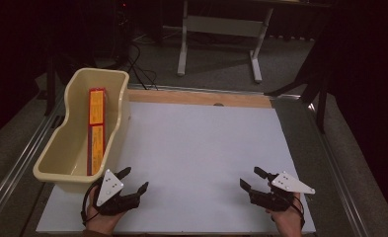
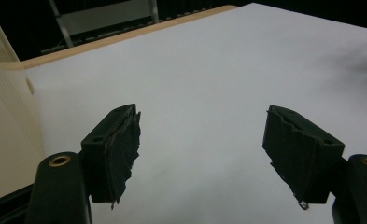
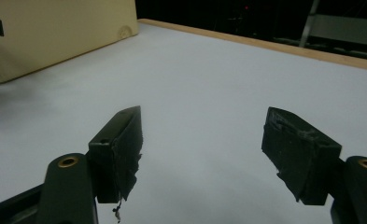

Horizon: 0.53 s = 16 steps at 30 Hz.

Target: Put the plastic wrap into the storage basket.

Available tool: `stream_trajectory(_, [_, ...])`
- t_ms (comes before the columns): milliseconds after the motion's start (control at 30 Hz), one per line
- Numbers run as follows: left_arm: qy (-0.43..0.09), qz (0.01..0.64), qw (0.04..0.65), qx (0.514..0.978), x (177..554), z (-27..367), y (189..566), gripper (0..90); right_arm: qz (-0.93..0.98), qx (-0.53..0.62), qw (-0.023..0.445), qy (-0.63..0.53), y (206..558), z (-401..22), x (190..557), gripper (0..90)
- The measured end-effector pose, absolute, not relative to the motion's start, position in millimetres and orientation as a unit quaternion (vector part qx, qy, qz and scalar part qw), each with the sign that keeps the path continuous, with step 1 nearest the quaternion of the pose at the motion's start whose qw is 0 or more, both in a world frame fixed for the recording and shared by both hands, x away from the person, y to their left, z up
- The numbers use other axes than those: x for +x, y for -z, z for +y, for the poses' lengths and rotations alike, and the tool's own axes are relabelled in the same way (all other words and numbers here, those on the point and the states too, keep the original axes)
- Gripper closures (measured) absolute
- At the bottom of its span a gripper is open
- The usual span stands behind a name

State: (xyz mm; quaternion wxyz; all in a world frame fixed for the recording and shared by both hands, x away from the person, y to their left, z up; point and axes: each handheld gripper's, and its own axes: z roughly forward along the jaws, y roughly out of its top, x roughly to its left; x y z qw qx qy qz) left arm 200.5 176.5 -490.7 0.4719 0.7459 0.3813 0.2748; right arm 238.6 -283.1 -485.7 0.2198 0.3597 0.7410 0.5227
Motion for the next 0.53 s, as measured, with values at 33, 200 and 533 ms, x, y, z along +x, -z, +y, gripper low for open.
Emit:
stream_trajectory(33, [-0.275, 0.381, 0.471, 0.747, 200.6, 176.3, 490.7, 27.2, 0.74, 0.358, 0.221, -0.524, 485.3, -284.1, 237.9, 28.4])
stream_trajectory(200, [-0.273, 0.382, 0.472, 0.746, 200.3, 175.9, 491.1, 27.1, 0.746, 0.355, 0.231, -0.514, 485.8, -286.9, 233.5, 28.0])
stream_trajectory(533, [-0.273, 0.381, 0.469, 0.748, 201.2, 174.6, 491.9, 27.1, 0.74, 0.359, 0.246, -0.513, 485.6, -296.8, 229.3, 25.0])
